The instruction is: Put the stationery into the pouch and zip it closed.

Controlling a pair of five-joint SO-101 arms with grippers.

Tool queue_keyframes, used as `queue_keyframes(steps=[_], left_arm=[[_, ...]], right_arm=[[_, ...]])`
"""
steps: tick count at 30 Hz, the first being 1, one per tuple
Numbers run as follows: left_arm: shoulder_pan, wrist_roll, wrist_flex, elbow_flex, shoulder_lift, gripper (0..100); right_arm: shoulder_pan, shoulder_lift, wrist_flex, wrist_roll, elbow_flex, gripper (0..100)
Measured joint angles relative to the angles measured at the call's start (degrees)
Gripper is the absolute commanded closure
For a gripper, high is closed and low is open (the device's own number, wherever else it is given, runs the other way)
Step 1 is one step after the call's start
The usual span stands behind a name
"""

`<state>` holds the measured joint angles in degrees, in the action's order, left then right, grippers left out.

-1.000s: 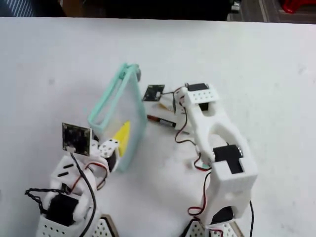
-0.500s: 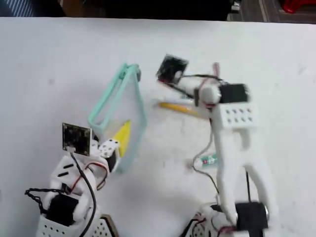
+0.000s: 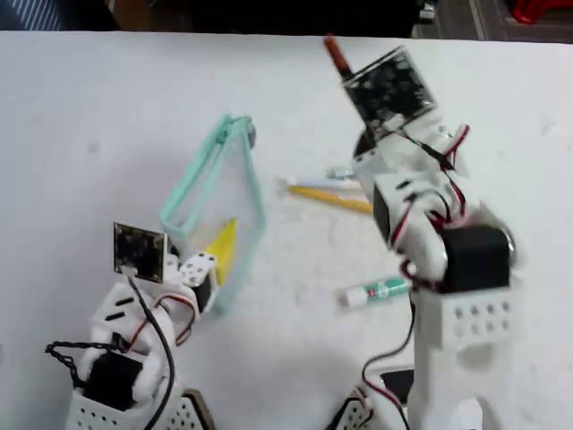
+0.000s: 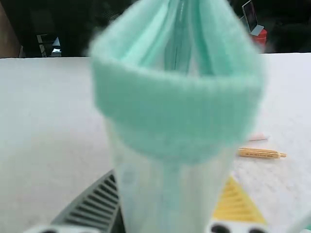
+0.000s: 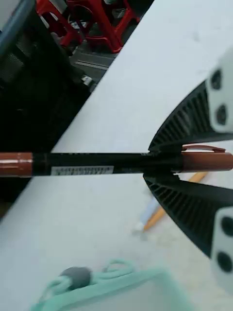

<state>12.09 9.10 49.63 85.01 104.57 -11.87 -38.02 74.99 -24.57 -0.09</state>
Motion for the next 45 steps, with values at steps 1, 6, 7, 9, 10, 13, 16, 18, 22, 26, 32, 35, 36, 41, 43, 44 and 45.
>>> queue_keyframes(steps=[1, 6, 7, 9, 10, 13, 16, 18, 22, 26, 32, 35, 36, 41, 43, 44, 45], left_arm=[[0.8, 0.0, 0.0, 0.0, 0.0, 80], [5.4, -3.3, 0.0, 0.0, 0.1, 80], [5.6, -3.6, 0.0, 0.0, 0.1, 80], [5.9, -3.8, 0.0, 0.0, 0.2, 80], [5.9, -3.8, 0.0, 0.0, 0.2, 80], [5.9, -3.8, 0.0, 0.0, 0.2, 80], [6.2, -3.8, 0.0, 0.0, 0.2, 80], [6.2, -4.0, 0.0, 0.0, 0.2, 80], [6.2, -4.2, 0.0, 0.0, 0.2, 77], [6.2, -4.2, 0.0, 0.0, 0.2, 76], [6.2, -4.2, 0.0, 0.0, 0.2, 76], [6.2, -4.2, 0.0, 0.0, 0.2, 76], [6.2, -4.2, 0.0, 0.0, 0.2, 76], [6.2, -4.2, 0.0, 0.0, 0.2, 76], [6.2, -4.2, 0.0, 0.0, 0.2, 76], [6.2, -4.2, 0.0, 0.0, 0.2, 76], [6.2, -4.2, 0.0, 0.0, 0.2, 76]], right_arm=[[-0.8, -0.2, 0.0, 2.5, -2.0, 98.1], [-9.8, -0.5, 0.1, 10.5, -9.3, 98.1], [-11.5, -0.5, 0.1, 11.5, -10.2, 98.1], [-16.2, -0.5, 0.1, 13.2, -12.3, 98.1], [-18.5, -0.5, 0.1, 13.8, -13.6, 98.1], [-23.6, -0.9, -0.2, 15.3, -16.4, 98.1], [-26.4, -1.1, -3.6, 16.3, -15.7, 98.1], [-26.5, -1.1, -7.6, 19.0, -13.2, 98.1], [-26.9, -0.9, -15.6, 25.7, -6.1, 98.1], [-29.5, -0.9, -18.1, 27.2, 0.9, 98.1], [-29.5, -0.8, -20.5, 27.3, 11.6, 98.1], [-29.6, -0.8, -22.9, 27.3, 14.9, 98.1], [-29.6, -0.8, -22.9, 27.3, 15.3, 98.1], [-30.0, -1.3, -21.6, 27.3, 16.0, 96.9], [-31.0, -1.3, -19.1, 25.2, 16.0, 90.9], [-31.6, -1.3, -17.6, 23.1, 16.0, 86.0], [-32.4, -1.3, -16.1, 21.0, 16.0, 80.8]])
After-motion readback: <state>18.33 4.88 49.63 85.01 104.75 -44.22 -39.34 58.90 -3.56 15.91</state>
